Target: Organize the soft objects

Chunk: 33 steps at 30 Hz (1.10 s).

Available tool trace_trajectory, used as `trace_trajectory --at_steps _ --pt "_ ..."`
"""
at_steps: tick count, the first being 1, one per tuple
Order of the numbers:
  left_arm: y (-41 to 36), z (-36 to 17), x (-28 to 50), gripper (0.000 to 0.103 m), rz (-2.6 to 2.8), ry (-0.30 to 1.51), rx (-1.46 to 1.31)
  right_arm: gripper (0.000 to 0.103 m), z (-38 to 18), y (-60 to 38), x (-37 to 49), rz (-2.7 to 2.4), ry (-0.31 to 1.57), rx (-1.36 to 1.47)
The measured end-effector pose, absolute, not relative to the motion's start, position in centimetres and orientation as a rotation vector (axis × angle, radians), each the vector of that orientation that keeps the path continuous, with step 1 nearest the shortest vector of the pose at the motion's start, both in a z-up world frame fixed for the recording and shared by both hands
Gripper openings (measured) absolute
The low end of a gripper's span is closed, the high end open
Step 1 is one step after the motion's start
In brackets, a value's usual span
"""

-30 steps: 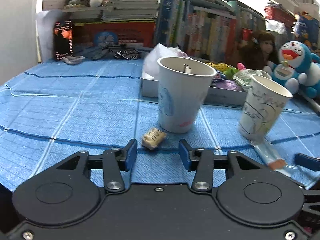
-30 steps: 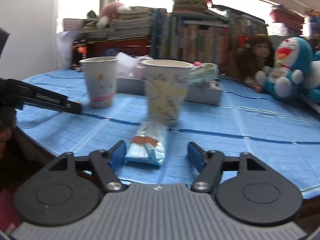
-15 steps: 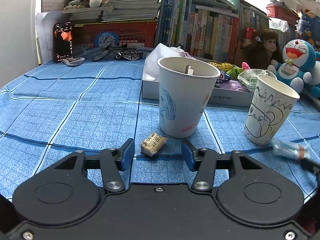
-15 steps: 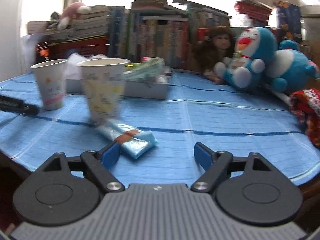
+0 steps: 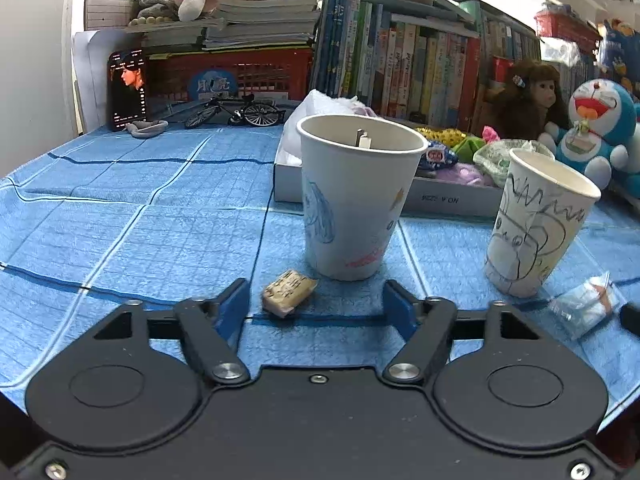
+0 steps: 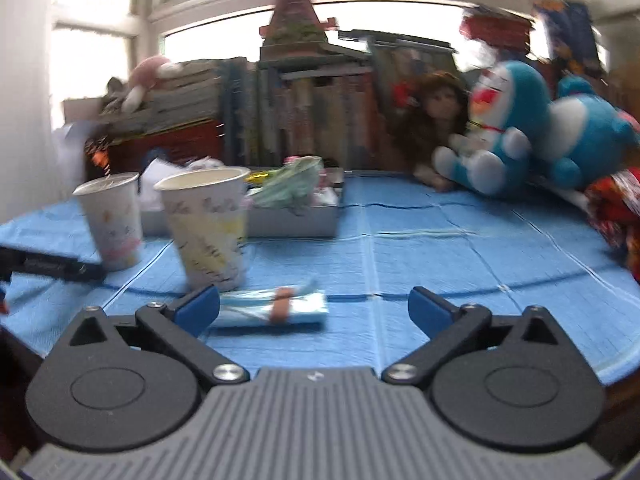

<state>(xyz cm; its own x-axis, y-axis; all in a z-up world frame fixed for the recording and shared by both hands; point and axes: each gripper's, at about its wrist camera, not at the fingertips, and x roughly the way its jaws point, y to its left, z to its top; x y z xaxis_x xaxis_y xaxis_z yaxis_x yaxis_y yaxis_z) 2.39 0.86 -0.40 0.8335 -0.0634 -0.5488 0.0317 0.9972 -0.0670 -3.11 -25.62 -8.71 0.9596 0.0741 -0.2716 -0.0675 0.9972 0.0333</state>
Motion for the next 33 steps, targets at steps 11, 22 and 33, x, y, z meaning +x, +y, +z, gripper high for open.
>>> trace_trajectory --at_steps 11,22,33 --pt "0.1 -0.8 2.5 0.047 -0.041 0.554 -0.030 0.103 -9.5 -22.0 0.1 0.027 0.303 -0.056" --pt "1.8 -0.6 1.4 0.028 -0.169 0.567 -0.042 0.103 -10.1 -21.4 -0.1 0.025 0.323 -0.030" --pt "2.9 -0.2 -0.1 0.057 -0.130 0.592 0.037 0.103 -10.0 -21.3 0.0 0.028 0.324 -0.023"
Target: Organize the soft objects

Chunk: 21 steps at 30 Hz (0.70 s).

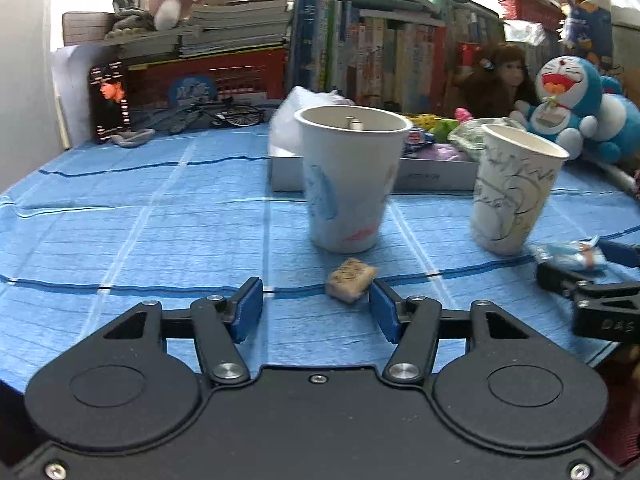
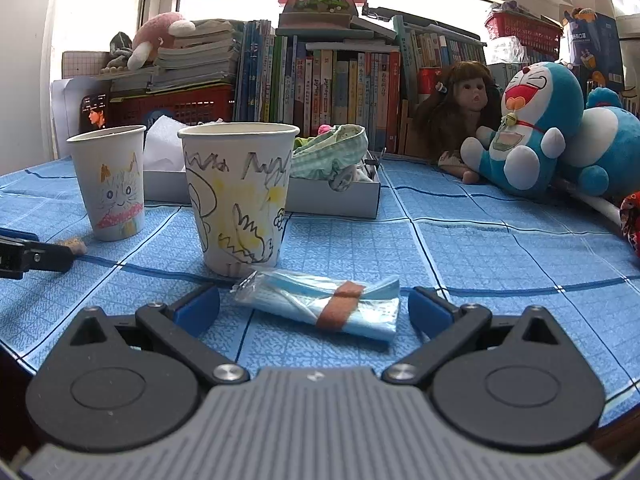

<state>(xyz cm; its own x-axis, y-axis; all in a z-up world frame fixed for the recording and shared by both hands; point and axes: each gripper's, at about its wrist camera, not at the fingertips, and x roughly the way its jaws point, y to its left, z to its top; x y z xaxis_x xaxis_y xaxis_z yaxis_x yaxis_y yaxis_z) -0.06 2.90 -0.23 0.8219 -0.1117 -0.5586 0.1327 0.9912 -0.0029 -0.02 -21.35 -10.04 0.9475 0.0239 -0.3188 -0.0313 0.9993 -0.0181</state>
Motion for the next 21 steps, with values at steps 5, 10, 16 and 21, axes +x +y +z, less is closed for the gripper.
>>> trace_trajectory --at_steps 5,10,16,21 --pt "4.3 -0.2 0.0 0.057 -0.070 0.600 0.035 0.103 -10.0 -21.4 -0.1 0.026 0.324 -0.020" --pt "4.2 0.3 -0.3 0.065 -0.104 0.580 0.031 0.103 -10.0 -21.4 -0.1 0.017 0.320 -0.011" --pt "1.7 -0.1 0.4 0.070 -0.091 0.549 0.023 0.103 -10.0 -21.3 0.0 -0.050 0.297 0.020" --pt "0.8 -0.9 1.3 0.062 -0.047 0.553 -0.027 0.103 -9.8 -21.0 0.1 -0.069 0.286 0.037"
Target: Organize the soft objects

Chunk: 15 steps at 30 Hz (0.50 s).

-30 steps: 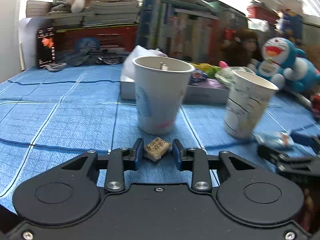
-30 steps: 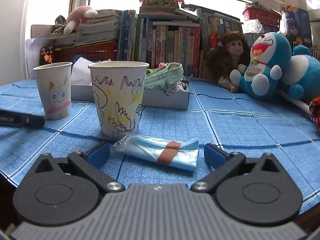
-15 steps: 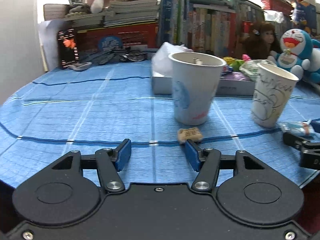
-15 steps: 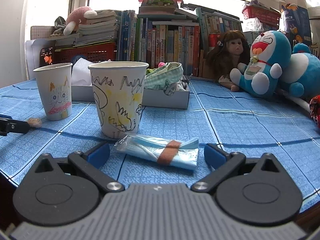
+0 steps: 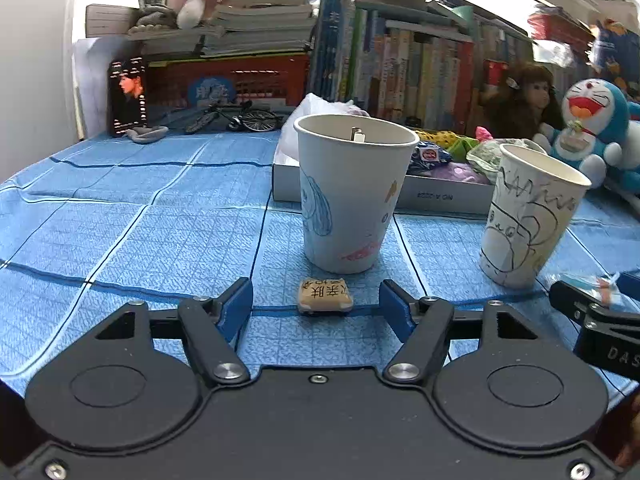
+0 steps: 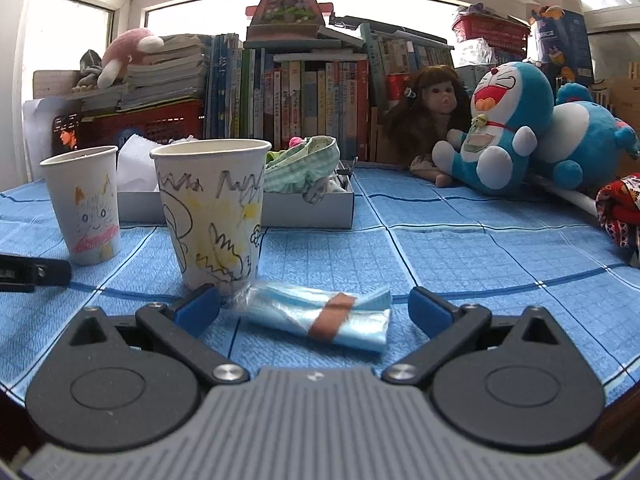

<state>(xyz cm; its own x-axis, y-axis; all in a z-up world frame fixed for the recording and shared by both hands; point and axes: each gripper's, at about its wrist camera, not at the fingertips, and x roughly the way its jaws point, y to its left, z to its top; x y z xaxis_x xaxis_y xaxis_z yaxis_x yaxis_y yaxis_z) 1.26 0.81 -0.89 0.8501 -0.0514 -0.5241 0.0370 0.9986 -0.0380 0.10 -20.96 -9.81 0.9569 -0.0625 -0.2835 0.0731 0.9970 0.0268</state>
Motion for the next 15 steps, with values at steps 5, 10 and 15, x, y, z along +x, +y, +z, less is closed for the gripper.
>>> trace_trajectory --at_steps 5,10,15 --pt "0.0 -1.1 1.1 0.035 -0.042 0.537 0.007 0.100 -9.5 -20.4 0.2 -0.073 0.288 0.062" --pt "0.2 -0.9 0.8 0.028 -0.051 0.538 0.005 0.085 -9.7 -20.1 0.6 -0.100 0.314 0.056" --pt "1.2 0.0 0.4 0.027 -0.057 0.549 -0.037 0.084 -9.3 -20.5 -0.3 -0.099 0.291 0.036"
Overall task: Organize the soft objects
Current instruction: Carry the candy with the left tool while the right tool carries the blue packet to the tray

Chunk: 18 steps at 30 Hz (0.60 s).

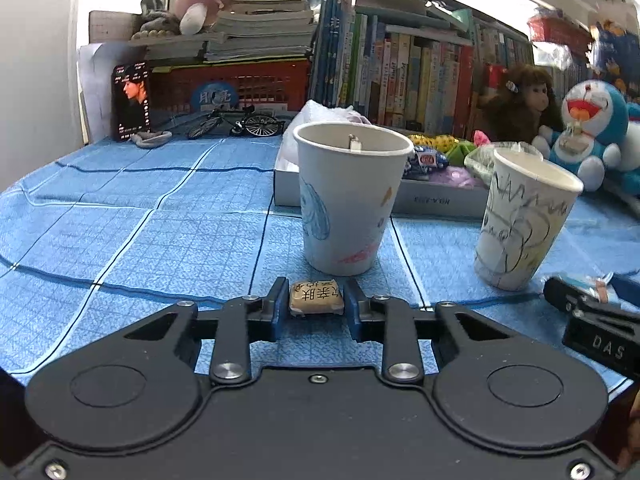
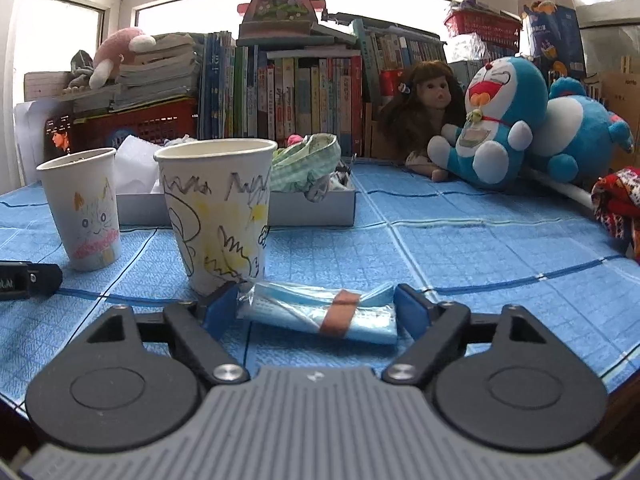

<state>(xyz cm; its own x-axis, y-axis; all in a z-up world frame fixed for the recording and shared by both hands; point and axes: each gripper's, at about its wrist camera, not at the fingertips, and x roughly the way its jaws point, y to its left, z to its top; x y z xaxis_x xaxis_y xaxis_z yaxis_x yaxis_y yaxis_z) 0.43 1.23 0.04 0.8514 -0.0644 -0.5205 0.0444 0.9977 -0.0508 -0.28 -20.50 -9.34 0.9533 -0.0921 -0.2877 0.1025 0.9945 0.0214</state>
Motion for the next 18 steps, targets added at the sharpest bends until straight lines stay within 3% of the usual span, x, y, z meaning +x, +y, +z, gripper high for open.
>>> trace_trajectory --at_steps 18 --pt "5.8 7.0 1.5 0.027 -0.046 0.467 0.017 0.084 -3.7 -26.9 0.3 -0.153 0.192 0.103"
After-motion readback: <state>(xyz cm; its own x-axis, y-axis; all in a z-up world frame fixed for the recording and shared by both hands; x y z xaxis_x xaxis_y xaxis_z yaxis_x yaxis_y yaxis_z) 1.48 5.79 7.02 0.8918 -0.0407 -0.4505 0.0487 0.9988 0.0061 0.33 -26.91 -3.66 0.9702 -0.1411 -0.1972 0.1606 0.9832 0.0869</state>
